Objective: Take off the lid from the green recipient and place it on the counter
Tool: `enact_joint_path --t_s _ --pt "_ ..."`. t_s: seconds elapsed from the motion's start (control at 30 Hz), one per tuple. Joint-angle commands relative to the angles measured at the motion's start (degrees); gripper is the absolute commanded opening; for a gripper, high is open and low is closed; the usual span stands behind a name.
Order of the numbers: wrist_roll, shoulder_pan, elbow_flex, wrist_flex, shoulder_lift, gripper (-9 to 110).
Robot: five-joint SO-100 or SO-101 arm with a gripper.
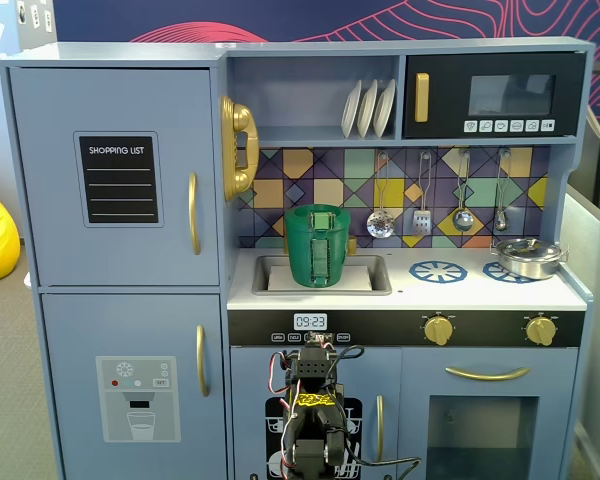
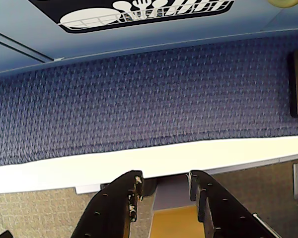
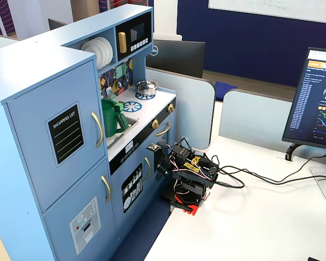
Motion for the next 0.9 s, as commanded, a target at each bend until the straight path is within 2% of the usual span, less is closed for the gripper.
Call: enact_joint_path --t_s 0.0,0.43,0.57,0.8,0.87 --pt "1.8 3.1 1.1 9.8 -0.4 0" --pt "0.2 3.1 1.1 9.6 -0.4 0" --pt "1.5 4.4 0.0 0.2 -0.6 0" --pt "-1.8 0.5 -28.2 -6.9 -7.9 0" --pt "-7.0 1.2 -35.7 -12.4 -11.7 0"
